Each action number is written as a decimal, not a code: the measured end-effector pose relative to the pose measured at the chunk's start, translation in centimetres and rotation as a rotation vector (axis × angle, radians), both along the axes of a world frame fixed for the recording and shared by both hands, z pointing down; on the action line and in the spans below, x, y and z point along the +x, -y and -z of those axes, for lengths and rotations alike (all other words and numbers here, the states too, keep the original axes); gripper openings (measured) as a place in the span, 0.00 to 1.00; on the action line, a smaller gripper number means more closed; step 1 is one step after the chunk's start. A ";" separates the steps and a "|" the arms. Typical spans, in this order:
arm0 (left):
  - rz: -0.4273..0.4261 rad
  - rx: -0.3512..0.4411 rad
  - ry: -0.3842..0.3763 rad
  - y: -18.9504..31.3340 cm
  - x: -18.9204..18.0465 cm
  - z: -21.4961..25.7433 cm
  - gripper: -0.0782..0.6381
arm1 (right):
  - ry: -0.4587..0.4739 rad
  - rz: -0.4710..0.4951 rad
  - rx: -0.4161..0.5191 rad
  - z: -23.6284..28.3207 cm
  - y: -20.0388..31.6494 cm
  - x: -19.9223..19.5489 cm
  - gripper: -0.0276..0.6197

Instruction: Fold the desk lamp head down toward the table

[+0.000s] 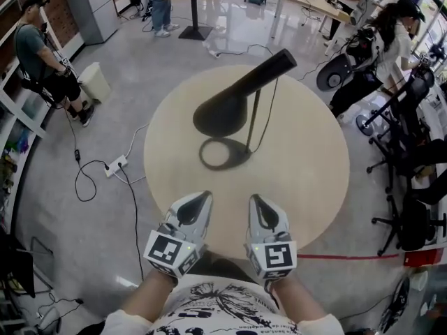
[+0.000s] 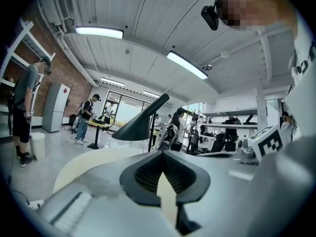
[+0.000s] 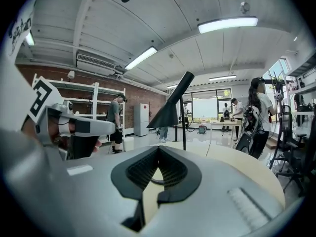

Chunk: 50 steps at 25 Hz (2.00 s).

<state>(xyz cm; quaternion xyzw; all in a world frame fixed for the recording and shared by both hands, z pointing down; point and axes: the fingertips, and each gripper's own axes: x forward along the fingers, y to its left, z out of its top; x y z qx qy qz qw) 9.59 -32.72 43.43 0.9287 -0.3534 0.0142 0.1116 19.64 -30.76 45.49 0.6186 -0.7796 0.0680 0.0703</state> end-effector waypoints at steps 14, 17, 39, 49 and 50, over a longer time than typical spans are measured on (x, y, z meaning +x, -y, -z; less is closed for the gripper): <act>0.040 -0.007 0.005 -10.8 -3.1 -1.5 0.11 | -0.010 0.021 -0.007 -1.2 -9.9 -2.0 0.06; 0.060 -0.016 0.005 -14.1 -5.0 -1.9 0.11 | -0.001 0.015 -0.004 -1.2 -12.7 -3.0 0.06; 0.072 0.002 -0.019 -38.8 -16.2 -1.9 0.11 | -0.006 0.005 0.066 0.9 -38.2 -15.0 0.06; 0.076 0.013 -0.068 -44.6 -14.0 -1.2 0.11 | 0.044 -0.016 0.058 1.8 -44.7 -12.4 0.06; 0.074 0.005 -0.079 -45.2 -13.7 -1.3 0.11 | 0.035 -0.018 0.055 1.7 -45.3 -12.1 0.06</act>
